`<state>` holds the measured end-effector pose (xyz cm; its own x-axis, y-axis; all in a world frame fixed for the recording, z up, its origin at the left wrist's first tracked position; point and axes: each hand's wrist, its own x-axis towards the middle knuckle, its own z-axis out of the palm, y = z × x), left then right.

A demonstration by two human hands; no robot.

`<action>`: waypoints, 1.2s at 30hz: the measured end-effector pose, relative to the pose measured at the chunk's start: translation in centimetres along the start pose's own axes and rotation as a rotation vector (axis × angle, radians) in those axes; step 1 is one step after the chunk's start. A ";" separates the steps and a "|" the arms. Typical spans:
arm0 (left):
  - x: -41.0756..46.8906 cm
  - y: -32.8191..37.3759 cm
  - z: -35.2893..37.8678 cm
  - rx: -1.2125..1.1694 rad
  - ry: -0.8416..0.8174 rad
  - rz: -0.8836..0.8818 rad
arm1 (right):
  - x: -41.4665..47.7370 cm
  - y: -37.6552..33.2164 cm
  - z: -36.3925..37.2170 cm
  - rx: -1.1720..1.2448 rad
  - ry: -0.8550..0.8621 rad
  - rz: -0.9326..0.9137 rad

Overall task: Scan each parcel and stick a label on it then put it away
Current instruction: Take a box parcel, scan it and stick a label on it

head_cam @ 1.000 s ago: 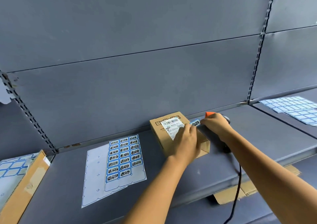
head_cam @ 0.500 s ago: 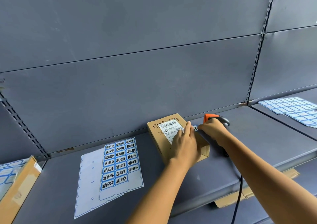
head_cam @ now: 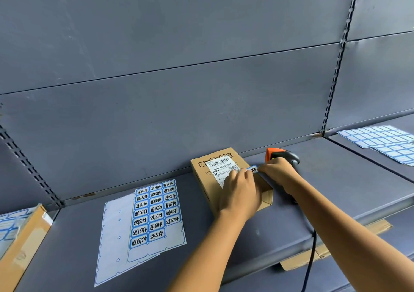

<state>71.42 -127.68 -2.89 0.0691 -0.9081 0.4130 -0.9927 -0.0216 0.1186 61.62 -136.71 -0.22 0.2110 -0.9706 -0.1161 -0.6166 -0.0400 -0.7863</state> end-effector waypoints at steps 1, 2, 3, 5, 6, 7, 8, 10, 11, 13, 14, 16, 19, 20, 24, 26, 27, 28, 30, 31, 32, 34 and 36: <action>0.0 0.0 0.0 -0.032 0.005 -0.026 | -0.1 0.0 0.0 0.000 0.005 0.001; 0.0 0.1 -0.1 -0.059 0.025 -0.056 | -0.1 0.1 0.1 0.017 0.011 0.003; 0.0 0.0 -0.2 -0.081 0.059 -0.106 | -0.1 0.1 0.2 0.042 0.018 0.008; 0.1 -0.4 -0.3 -0.136 0.104 -0.231 | -0.1 0.4 0.4 0.081 0.026 0.011; 0.2 -0.4 -0.7 -0.174 0.079 -0.313 | 0.0 0.5 0.5 0.089 0.031 0.009; 0.3 -0.4 -1.0 -0.156 0.050 -0.372 | 0.0 0.6 0.5 0.094 0.036 0.005; 0.4 -0.6 -0.9 -0.131 0.056 -0.387 | 0.0 0.7 0.6 0.102 0.041 -0.006; 0.3 -0.9 -0.7 -0.112 0.034 -0.336 | 0.0 0.9 0.6 0.111 0.041 -0.019; 0.2 -0.8 -0.4 -0.132 0.030 -0.278 | 0.0 1.1 0.6 0.113 0.043 -0.024; 0.2 -0.7 0.0 -0.154 -0.031 -0.179 | -0.1 1.3 0.6 0.121 0.052 -0.024; 0.3 -0.6 0.1 -0.122 -0.091 -0.131 | -0.1 1.6 0.6 0.134 0.052 -0.019; 0.7 -0.6 0.2 -0.016 -0.236 -0.078 | 0.0 2.1 0.9 0.193 0.026 0.010; 0.9 -0.5 0.0 0.047 -0.291 -0.066 | -0.6 2.5 1.3 0.248 -0.102 0.053; 0.8 -0.4 -0.1 0.049 -0.293 -0.073 | -0.8 2.6 1.5 0.255 -0.149 0.057; 0.7 -0.4 -0.2 0.011 -0.293 -0.104 | -1.3 2.6 1.5 0.286 -0.228 0.049; 0.8 -0.4 -0.4 0.001 -0.295 -0.102 | -1.6 2.5 1.6 0.285 -0.235 0.035; 0.8 -0.3 -0.4 -0.004 -0.294 -0.100 | -1.7 2.4 1.6 0.274 -0.231 0.031; 0.8 -0.3 -0.5 -0.006 -0.295 -0.099 | -1.8 2.4 1.7 0.263 -0.220 0.029; 0.7 -0.3 -0.6 -0.003 -0.300 -0.099 | -1.8 2.4 1.9 0.249 -0.209 0.028; 0.7 -0.3 -0.6 -0.001 -0.304 -0.100 | -1.9 2.4 2.0 0.244 -0.207 0.026; 0.6 -0.3 -0.5 0.003 -0.307 -0.103 | -1.9 2.4 2.0 0.245 -0.203 0.022; 0.4 -0.2 -0.4 0.006 -0.299 -0.110 | -2.1 2.6 2.0 0.270 -0.192 0.013; 0.2 -0.2 -0.4 -0.005 -0.271 -0.101 | -2.5 2.9 1.9 0.297 -0.193 -0.005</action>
<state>71.66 -127.72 -2.50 0.1380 -0.9801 0.1424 -0.9815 -0.1161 0.1519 60.69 -133.96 -3.38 0.3707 -0.9065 -0.2020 -0.3735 0.0536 -0.9261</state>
